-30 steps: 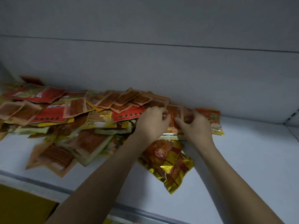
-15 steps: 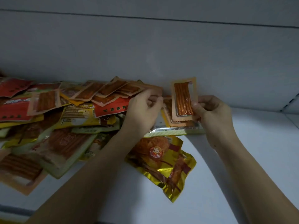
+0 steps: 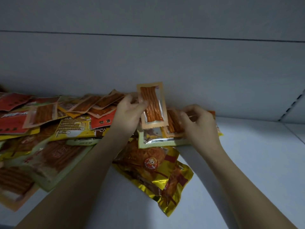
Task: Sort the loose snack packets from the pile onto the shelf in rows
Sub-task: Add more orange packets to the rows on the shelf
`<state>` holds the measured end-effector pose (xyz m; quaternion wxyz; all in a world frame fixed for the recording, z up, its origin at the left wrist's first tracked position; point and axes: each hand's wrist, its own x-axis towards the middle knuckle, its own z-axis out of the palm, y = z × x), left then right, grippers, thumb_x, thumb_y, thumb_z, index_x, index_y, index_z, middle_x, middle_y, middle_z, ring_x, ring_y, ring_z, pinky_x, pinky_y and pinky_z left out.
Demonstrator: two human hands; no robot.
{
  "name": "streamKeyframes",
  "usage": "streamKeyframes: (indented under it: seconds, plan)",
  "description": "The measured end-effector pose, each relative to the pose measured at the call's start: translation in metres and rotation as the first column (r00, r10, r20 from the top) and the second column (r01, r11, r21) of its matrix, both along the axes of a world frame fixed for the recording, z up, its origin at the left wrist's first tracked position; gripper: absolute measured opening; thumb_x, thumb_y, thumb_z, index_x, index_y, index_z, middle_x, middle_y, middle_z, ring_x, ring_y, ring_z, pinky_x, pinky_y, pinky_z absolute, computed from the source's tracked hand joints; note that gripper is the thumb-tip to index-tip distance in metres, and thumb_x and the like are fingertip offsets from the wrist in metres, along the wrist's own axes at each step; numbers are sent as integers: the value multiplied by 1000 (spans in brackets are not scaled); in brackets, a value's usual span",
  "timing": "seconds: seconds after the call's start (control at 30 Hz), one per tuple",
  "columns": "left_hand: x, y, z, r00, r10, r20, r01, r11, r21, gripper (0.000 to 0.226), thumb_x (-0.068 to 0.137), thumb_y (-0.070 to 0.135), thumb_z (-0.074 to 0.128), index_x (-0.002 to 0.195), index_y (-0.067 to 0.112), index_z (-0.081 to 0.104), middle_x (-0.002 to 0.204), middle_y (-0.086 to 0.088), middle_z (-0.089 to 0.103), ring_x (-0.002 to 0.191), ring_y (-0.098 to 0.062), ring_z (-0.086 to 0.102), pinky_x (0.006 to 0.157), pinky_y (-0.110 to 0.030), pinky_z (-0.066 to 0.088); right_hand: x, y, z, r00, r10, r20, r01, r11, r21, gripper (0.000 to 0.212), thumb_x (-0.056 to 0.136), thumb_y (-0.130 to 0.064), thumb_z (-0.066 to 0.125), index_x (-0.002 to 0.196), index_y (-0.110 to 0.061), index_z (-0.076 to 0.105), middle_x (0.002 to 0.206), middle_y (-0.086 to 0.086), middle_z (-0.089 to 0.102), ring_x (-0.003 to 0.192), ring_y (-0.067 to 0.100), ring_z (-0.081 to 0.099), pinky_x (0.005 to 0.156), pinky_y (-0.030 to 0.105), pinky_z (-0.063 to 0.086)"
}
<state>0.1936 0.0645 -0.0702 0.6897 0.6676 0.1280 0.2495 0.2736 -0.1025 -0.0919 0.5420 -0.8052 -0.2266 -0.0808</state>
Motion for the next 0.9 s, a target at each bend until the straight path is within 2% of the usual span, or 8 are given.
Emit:
streamKeyframes:
  seconds: [0.03, 0.17, 0.3, 0.4, 0.53, 0.63, 0.73, 0.9]
  plan:
    - [-1, 2, 0, 1000, 25, -2, -25, 1000, -3, 11, 101, 12, 56, 112, 13, 57, 73, 0, 74, 66, -17, 71, 57, -29, 59, 3, -2, -3, 1000, -23, -13, 22, 998, -63, 3, 95, -26, 62, 92, -24, 63, 86, -9, 66, 82, 6, 63, 67, 27, 50]
    - [-3, 3, -1, 999, 32, -35, -29, 997, 74, 7, 104, 17, 51, 109, 18, 56, 71, 3, 72, 63, -13, 69, 57, -26, 56, 7, -3, -7, 996, -48, -76, 22, 950, -312, 37, 88, -43, 70, 111, -15, 63, 101, 0, 62, 91, 18, 59, 69, 30, 45]
    - [-5, -1, -2, 998, -44, -41, 48, 996, 80, 10, 106, 16, 47, 114, 18, 53, 81, -15, 66, 52, -26, 66, 39, -32, 52, 4, -4, -1, 989, -11, -146, -41, 935, -353, 30, 83, -41, 76, 95, -20, 59, 81, -13, 54, 73, 5, 54, 57, 20, 41]
    - [-3, 0, -5, 999, -33, -41, 38, 992, 122, 12, 106, 18, 47, 115, 23, 54, 91, -17, 69, 56, -22, 68, 47, -34, 53, 5, -8, 1, 974, -1, -226, -75, 941, -329, 28, 81, -36, 80, 93, -20, 60, 84, -10, 57, 72, 8, 58, 54, 23, 42]
    - [-3, -1, -5, 999, -23, -42, 26, 997, 66, 14, 107, 17, 45, 120, 11, 47, 78, -18, 66, 47, -26, 65, 41, -31, 52, 11, -13, 2, 936, 52, -347, -71, 997, -42, 17, 83, -16, 79, 87, -15, 62, 81, 1, 64, 66, 17, 69, 60, 31, 57]
    - [-2, -3, -3, 999, -7, -46, 7, 1000, 6, 15, 107, 17, 44, 122, 18, 45, 96, -16, 67, 58, -21, 71, 43, -30, 54, 16, -23, 10, 910, 88, -406, 20, 967, 254, 11, 88, -11, 73, 93, -12, 63, 74, 2, 65, 56, 9, 64, 50, 20, 49]
    - [-1, -4, -4, 997, -29, -73, 25, 998, -57, 13, 106, 19, 46, 116, 27, 48, 117, -18, 63, 81, -28, 74, 48, -35, 58, 14, -25, 18, 841, 246, -482, 37, 862, 505, 12, 94, -5, 63, 105, -3, 59, 76, 3, 72, 65, 15, 69, 58, 22, 56]
    - [1, -7, -7, 987, -136, -87, 125, 985, -123, 22, 102, 23, 55, 121, 31, 49, 135, -19, 57, 112, -42, 65, 62, -47, 61, -4, -10, 19, 784, 382, -490, -55, 829, 557, 10, 95, -2, 60, 104, 1, 58, 79, 9, 68, 62, 16, 70, 58, 22, 58]
